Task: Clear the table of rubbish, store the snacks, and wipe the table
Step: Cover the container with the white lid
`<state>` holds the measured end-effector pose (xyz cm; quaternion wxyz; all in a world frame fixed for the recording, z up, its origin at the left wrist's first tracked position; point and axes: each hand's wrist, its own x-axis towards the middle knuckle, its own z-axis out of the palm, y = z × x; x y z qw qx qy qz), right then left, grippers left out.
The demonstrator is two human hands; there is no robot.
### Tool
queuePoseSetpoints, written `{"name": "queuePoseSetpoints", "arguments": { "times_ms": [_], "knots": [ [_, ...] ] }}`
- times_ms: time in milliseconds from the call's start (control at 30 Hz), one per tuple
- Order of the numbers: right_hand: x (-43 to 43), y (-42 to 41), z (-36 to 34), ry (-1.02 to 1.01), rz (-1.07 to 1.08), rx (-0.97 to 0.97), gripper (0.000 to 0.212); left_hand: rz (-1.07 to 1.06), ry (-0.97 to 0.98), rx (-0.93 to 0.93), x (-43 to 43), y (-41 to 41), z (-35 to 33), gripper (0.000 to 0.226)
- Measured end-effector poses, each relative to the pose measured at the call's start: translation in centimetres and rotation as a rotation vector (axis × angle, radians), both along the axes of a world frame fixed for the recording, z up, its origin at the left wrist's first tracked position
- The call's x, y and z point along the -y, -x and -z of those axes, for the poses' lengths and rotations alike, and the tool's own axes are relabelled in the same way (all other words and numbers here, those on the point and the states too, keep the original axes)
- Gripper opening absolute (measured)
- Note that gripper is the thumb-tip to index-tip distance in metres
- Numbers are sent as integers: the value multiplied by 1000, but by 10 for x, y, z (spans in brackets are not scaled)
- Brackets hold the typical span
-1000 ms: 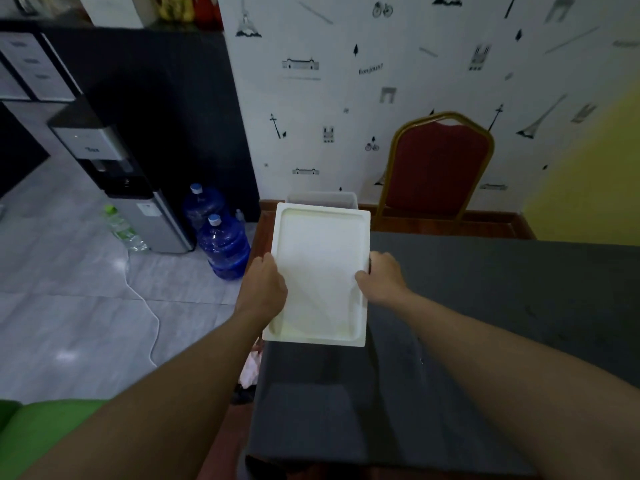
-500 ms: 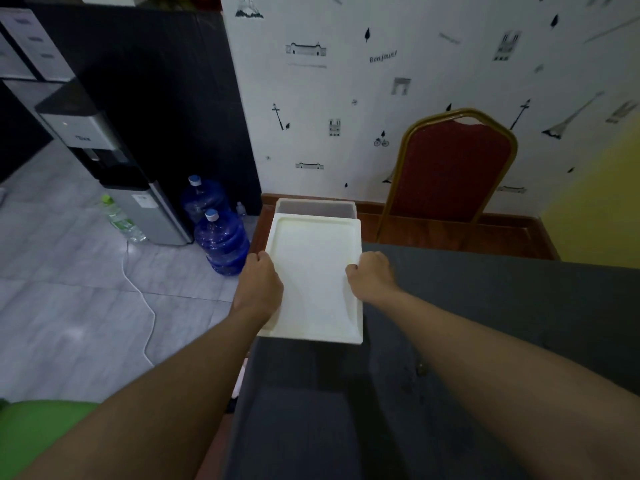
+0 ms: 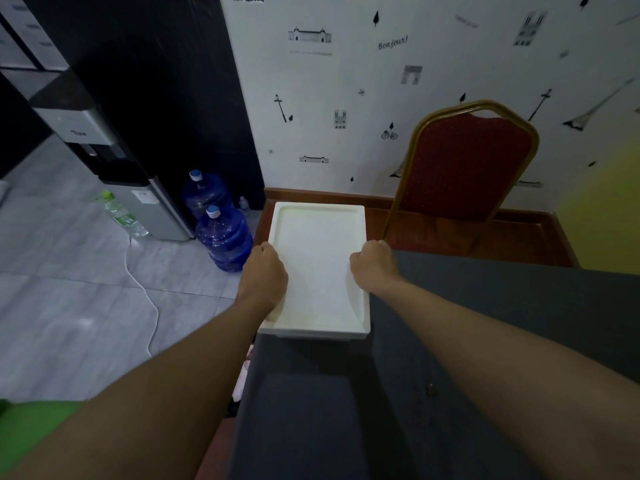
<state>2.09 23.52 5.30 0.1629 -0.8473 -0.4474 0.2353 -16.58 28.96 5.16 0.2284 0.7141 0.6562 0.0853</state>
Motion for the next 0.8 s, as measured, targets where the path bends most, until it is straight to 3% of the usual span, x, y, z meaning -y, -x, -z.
{"name": "queuePoseSetpoints", "arguments": {
  "times_ms": [100,200,333,467,567,667,800],
  "knots": [
    [-1,-2,3,-13,6,-3,33,15,-32,-11,5,-2,9,36],
    [-6,0,3,15,-3,18,15,45,-62,-21,14,0,19,51],
    [-21,3,3,-21,-125,126,70,115,-159,-36,15,3,25,58],
    [-35,9,10,-62,-226,181,72,229,-182,-130,14,0,28,56],
    [-34,14,25,-47,-229,325,73,227,-216,-163,6,2,24,54],
    [-33,15,29,-78,-210,324,75,298,-268,-208,-15,2,23,49],
    [-34,17,30,-100,-212,338,75,292,-226,-164,-26,-1,36,61]
  ]
}}
